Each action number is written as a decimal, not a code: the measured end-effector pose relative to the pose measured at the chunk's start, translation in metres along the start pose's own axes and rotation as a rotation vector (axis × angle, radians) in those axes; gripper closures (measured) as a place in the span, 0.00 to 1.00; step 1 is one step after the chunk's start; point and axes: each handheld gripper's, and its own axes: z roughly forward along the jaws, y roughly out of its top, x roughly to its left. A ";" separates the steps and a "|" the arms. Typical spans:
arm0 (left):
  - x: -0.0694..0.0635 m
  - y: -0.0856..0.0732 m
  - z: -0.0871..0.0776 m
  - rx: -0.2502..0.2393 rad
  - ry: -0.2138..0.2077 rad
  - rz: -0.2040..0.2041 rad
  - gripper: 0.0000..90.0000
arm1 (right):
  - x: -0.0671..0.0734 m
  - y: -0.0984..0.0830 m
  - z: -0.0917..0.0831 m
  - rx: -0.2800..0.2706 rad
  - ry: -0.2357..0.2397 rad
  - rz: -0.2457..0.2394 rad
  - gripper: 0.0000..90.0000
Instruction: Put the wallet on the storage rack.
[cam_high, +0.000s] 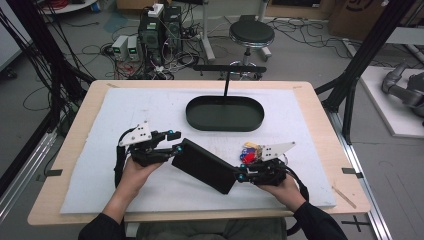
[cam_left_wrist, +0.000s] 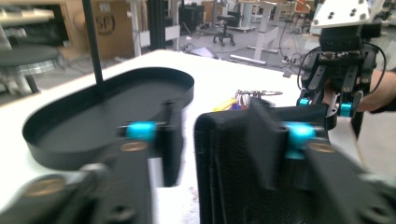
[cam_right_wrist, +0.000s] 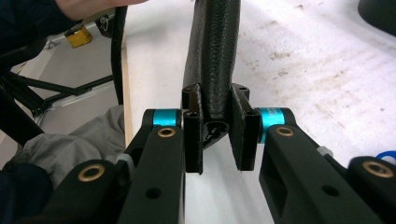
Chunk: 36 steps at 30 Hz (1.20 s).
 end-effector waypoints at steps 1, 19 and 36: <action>0.001 0.000 0.000 0.006 0.003 -0.007 0.54 | 0.001 0.001 -0.001 -0.003 -0.001 -0.006 0.87; -0.006 -0.005 0.021 0.158 -0.329 0.000 0.46 | 0.004 0.012 -0.023 -0.020 0.053 -0.118 0.88; -0.018 0.005 0.022 0.068 -0.359 0.103 0.82 | 0.000 0.014 -0.038 -0.118 -0.017 -0.130 0.83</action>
